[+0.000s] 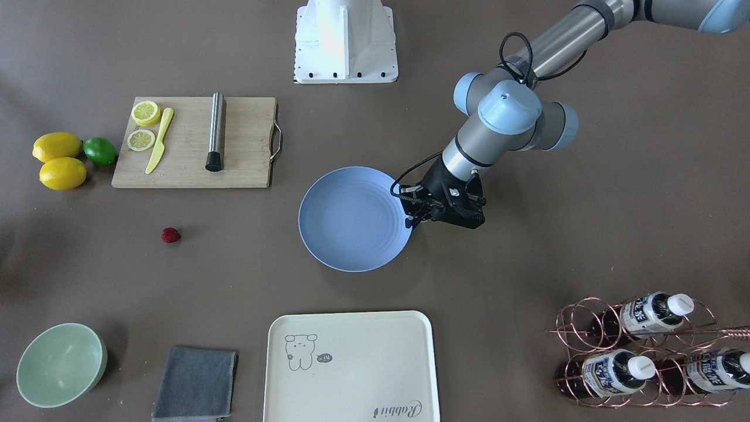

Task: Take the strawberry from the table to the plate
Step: 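Push the blue plate with the left gripper toward the table center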

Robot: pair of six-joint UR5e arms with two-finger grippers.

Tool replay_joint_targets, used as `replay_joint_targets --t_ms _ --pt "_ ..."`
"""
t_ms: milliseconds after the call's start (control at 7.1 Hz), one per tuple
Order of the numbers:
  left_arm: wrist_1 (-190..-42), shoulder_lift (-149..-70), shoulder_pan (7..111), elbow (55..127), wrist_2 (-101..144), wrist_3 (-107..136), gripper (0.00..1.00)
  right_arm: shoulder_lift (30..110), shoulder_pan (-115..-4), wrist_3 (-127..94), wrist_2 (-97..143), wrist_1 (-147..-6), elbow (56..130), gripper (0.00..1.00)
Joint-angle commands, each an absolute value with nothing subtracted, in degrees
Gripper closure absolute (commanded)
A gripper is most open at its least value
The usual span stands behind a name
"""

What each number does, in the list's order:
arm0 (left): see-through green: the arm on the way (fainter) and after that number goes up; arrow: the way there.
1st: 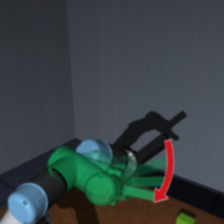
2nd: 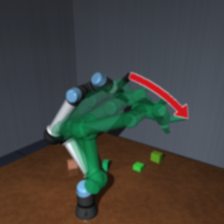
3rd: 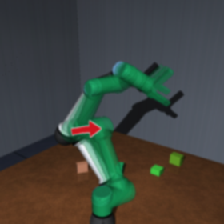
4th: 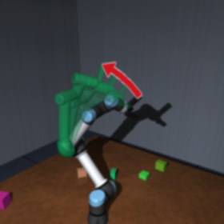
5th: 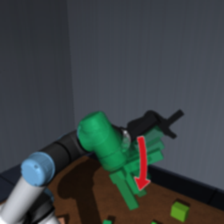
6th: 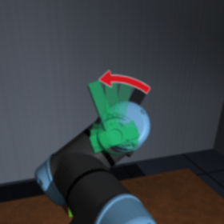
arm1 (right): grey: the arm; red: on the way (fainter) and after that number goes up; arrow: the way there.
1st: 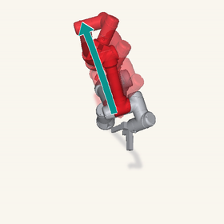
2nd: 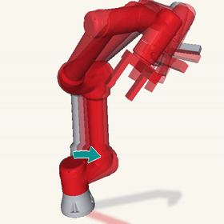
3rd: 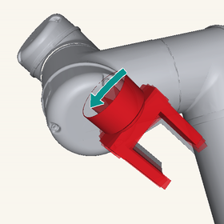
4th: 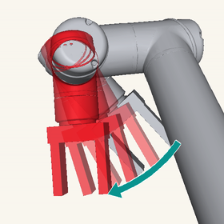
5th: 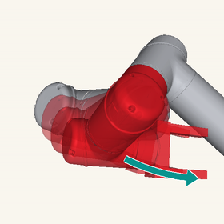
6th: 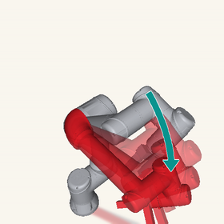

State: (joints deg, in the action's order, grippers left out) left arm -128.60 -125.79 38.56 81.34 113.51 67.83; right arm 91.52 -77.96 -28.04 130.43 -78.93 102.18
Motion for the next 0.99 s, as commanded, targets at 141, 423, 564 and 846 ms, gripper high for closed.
replay_joint_targets --t_ms 141,423,564,846 --pt "-128.4 -126.7 36.4 79.9 110.7 67.7 1.00 91.1 -78.0 -28.0 130.5 -78.9 101.9 0.00" --pt "-128.6 -126.7 35.7 79.9 110.7 67.4 0.99 90.7 -77.9 -28.0 130.5 -78.9 101.2 0.00" --pt "-128.7 -126.7 35.7 80.0 110.7 67.4 0.39 90.4 -77.9 -28.0 130.4 -78.9 100.8 0.00" --pt "-128.7 -126.6 36.9 80.8 110.9 67.3 0.02 88.6 -77.2 -29.4 130.5 -79.1 100.3 0.00"
